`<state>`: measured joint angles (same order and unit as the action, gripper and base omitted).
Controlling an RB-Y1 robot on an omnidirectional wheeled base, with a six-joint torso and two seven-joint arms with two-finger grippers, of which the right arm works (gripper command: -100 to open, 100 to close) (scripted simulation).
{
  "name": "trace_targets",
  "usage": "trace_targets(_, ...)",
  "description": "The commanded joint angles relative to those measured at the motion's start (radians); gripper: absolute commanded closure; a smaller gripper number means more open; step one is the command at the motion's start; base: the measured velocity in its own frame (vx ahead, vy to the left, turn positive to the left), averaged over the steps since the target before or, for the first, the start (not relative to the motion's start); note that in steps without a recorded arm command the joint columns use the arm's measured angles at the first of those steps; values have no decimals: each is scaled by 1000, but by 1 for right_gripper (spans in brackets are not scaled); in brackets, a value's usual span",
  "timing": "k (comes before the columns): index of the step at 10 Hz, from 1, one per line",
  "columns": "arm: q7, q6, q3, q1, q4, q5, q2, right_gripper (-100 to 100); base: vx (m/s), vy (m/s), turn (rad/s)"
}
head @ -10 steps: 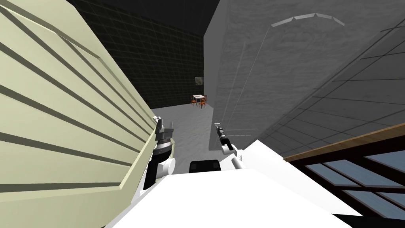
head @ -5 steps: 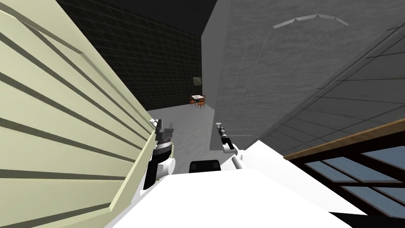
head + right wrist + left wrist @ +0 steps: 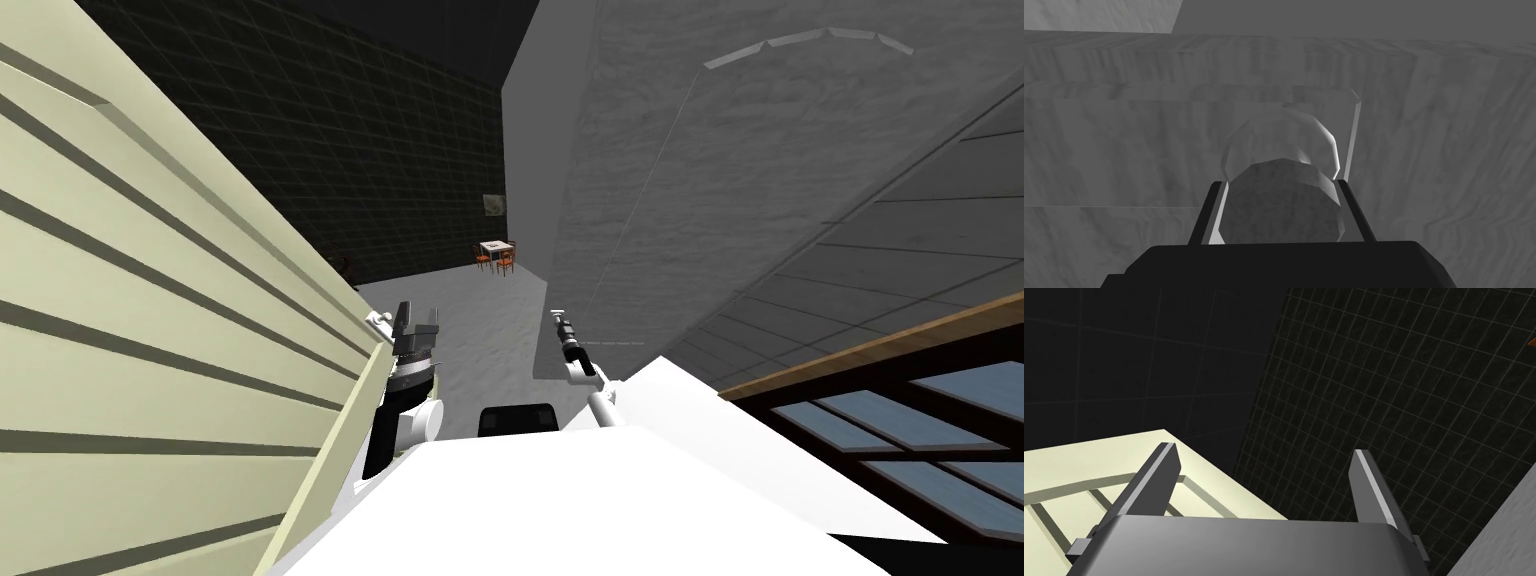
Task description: Push the door open
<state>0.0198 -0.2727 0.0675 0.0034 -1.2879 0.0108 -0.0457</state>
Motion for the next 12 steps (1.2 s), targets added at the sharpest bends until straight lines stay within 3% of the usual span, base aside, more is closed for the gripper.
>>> trace_targets(1,-7,-11,32,-18,14,3,4,100,158,122,-89)
trace_targets(5,-17,-10,73,-29,27,6,23,100,184,112,-77)
trace_targets(6,-15,-7,71,-24,25,6,17,100,65,24,-27)
trace_targets(7,-18,-9,90,-24,22,9,8,100,136,34,-39)
trace_targets(12,-29,-8,142,-15,13,15,2,100,192,79,-55)
